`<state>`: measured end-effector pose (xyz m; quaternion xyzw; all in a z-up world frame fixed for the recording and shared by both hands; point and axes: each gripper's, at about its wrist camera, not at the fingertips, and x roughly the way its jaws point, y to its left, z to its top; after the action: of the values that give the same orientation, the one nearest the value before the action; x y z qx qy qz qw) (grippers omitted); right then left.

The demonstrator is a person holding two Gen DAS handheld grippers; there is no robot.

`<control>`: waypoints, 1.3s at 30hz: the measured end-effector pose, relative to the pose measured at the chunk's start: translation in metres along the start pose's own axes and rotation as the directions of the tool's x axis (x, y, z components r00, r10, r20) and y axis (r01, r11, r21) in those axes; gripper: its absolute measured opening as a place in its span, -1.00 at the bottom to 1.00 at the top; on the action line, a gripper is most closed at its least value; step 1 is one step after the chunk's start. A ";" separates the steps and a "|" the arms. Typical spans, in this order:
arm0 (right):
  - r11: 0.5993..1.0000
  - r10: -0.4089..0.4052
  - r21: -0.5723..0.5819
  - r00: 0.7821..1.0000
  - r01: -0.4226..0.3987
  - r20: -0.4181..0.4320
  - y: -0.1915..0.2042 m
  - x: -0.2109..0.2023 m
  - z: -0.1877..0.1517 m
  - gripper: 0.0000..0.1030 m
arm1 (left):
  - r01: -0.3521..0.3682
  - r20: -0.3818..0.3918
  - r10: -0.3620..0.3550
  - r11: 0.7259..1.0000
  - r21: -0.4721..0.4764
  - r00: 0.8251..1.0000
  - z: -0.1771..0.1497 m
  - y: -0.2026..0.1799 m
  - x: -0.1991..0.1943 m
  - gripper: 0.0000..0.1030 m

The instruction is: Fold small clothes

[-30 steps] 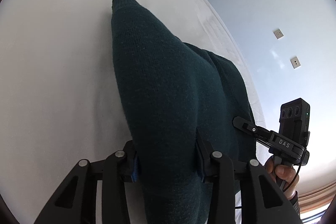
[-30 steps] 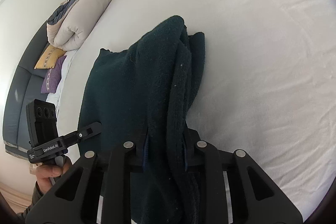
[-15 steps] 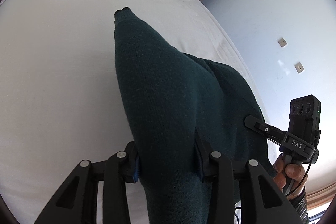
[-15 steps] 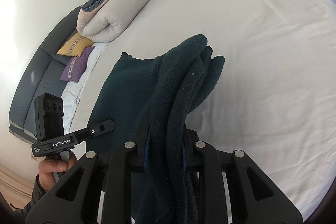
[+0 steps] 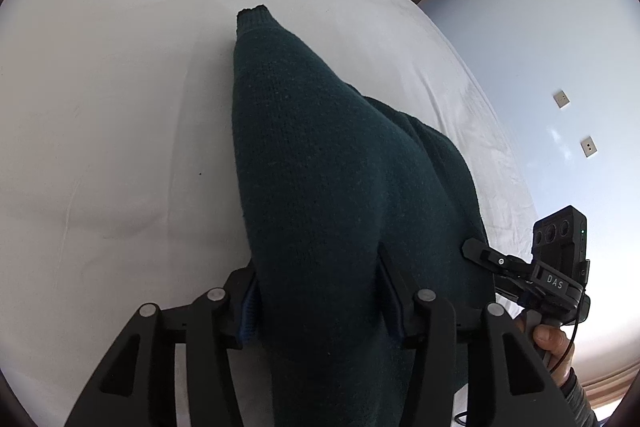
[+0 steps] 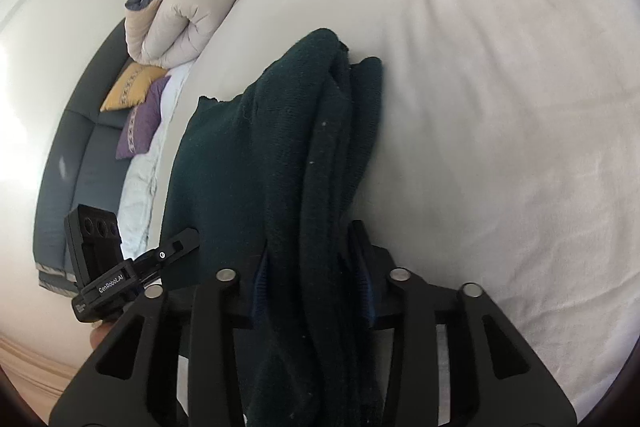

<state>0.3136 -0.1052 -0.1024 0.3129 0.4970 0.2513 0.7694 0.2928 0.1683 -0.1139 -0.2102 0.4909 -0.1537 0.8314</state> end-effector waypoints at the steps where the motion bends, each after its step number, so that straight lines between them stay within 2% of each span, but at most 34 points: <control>1: 1.000 0.002 0.001 1.000 -0.002 0.017 -0.002 -0.006 -0.002 -0.19 | -0.006 0.006 0.006 1.000 0.004 1.000 0.000 -0.002 -0.001 0.04; 3: 0.999 -0.034 -0.013 0.998 0.035 0.050 -0.002 -0.019 -0.006 -0.04 | -0.027 0.027 0.027 1.000 0.010 0.999 -0.004 -0.004 -0.010 0.04; 4: 0.998 -0.064 -0.024 0.995 0.066 0.075 -0.003 -0.029 -0.009 -0.03 | -0.049 0.046 0.048 0.999 0.015 0.998 -0.006 -0.006 -0.016 0.04; 6: 0.991 -0.131 -0.023 0.982 0.135 0.134 -0.002 -0.055 -0.014 0.00 | -0.127 0.105 0.121 0.991 0.046 0.987 -0.012 -0.017 -0.032 0.04; 7: 0.991 -0.129 -0.019 0.979 0.133 0.157 -0.001 -0.067 -0.016 0.00 | -0.163 0.138 0.153 0.985 0.065 0.979 -0.014 -0.023 -0.039 0.02; 8: 0.995 -0.094 -0.023 0.980 0.099 0.174 0.003 -0.076 -0.018 0.00 | -0.201 0.175 0.184 0.976 0.086 0.967 -0.016 -0.032 -0.045 0.00; 11: 0.996 0.008 -0.089 0.983 0.009 0.184 0.026 -0.098 -0.029 0.00 | -0.236 0.235 0.195 0.959 0.158 0.952 -0.021 -0.056 -0.051 0.00; 14: 0.980 0.118 -0.172 0.988 -0.101 0.096 0.058 -0.085 -0.042 0.00 | -0.228 0.208 0.184 0.951 0.208 0.960 -0.025 -0.064 -0.037 0.00; 15: 0.977 0.126 -0.182 0.990 -0.112 0.069 0.067 -0.074 -0.045 0.00 | -0.231 0.196 0.190 0.949 0.214 0.962 -0.028 -0.062 -0.030 0.00; 17: 0.975 0.121 -0.186 0.993 -0.118 0.005 0.073 -0.050 -0.046 0.00 | -0.264 0.202 0.221 0.939 0.220 0.954 -0.036 -0.058 -0.023 0.00; 18: 0.980 0.104 -0.168 0.994 -0.108 -0.031 0.067 -0.039 -0.050 0.00 | -0.273 0.208 0.228 0.936 0.223 0.951 -0.040 -0.056 -0.020 0.00; 20: 0.989 0.069 -0.128 0.997 -0.074 -0.046 0.051 -0.027 -0.053 -0.05 | -0.276 0.227 0.224 0.933 0.232 0.948 -0.050 -0.050 -0.026 0.00; 21: 0.990 0.091 -0.108 0.995 -0.094 -0.039 0.042 -0.025 -0.054 -0.09 | -0.293 0.234 0.235 0.922 0.253 0.943 -0.052 -0.049 -0.027 0.00; 24: 0.987 0.156 -0.034 0.988 -0.156 0.014 0.015 -0.032 -0.053 -0.15 | -0.300 0.252 0.235 0.918 0.261 0.939 -0.060 -0.049 -0.035 0.00; 26: 0.989 0.149 -0.024 0.987 -0.148 0.053 0.006 -0.045 -0.058 -0.14 | -0.299 0.267 0.231 0.921 0.251 0.936 -0.066 -0.050 -0.047 0.00; 28: 0.994 0.111 -0.015 0.990 -0.111 0.086 0.002 -0.059 -0.062 -0.13 | -0.312 0.297 0.239 0.922 0.231 0.924 -0.077 -0.051 -0.066 0.00; 30: 0.999 0.041 -0.003 0.989 -0.041 0.142 0.003 -0.079 -0.070 -0.06 | -0.344 0.368 0.253 0.915 0.209 0.895 -0.094 -0.056 -0.093 0.11; 31: 1.000 0.012 -0.017 0.984 -0.009 0.180 0.007 -0.092 -0.078 -0.06 | -0.357 0.402 0.256 0.912 0.201 0.879 -0.102 -0.059 -0.105 0.34; 32: 1.000 0.003 -0.029 0.979 0.003 0.205 0.011 -0.103 -0.087 -0.06 | -0.377 0.449 0.259 0.906 0.195 0.855 -0.114 -0.064 -0.120 0.58; 33: 0.999 -0.011 -0.042 0.972 0.022 0.233 0.018 -0.115 -0.095 -0.06 | -0.394 0.487 0.261 0.898 0.194 0.833 -0.123 -0.069 -0.133 0.66; 35: 0.994 -0.049 -0.084 0.960 0.075 0.276 0.033 -0.139 -0.111 -0.06 | -0.447 0.578 0.268 0.874 0.190 0.770 -0.144 -0.082 -0.163 0.99; 37: 0.982 -0.075 -0.143 0.945 0.126 0.319 0.052 -0.168 -0.126 -0.06 | -0.489 0.656 0.264 0.853 0.183 0.707 -0.165 -0.096 -0.191 1.00; 39: 0.966 -0.087 -0.197 0.926 0.168 0.367 0.077 -0.189 -0.139 -0.03 | -0.524 0.697 0.273 0.834 0.173 0.663 -0.180 -0.107 -0.211 1.00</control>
<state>0.1073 -0.1526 0.0260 0.2309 0.3376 0.1942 0.8916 0.0298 0.1373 0.0206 0.0208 0.1712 0.0307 0.9845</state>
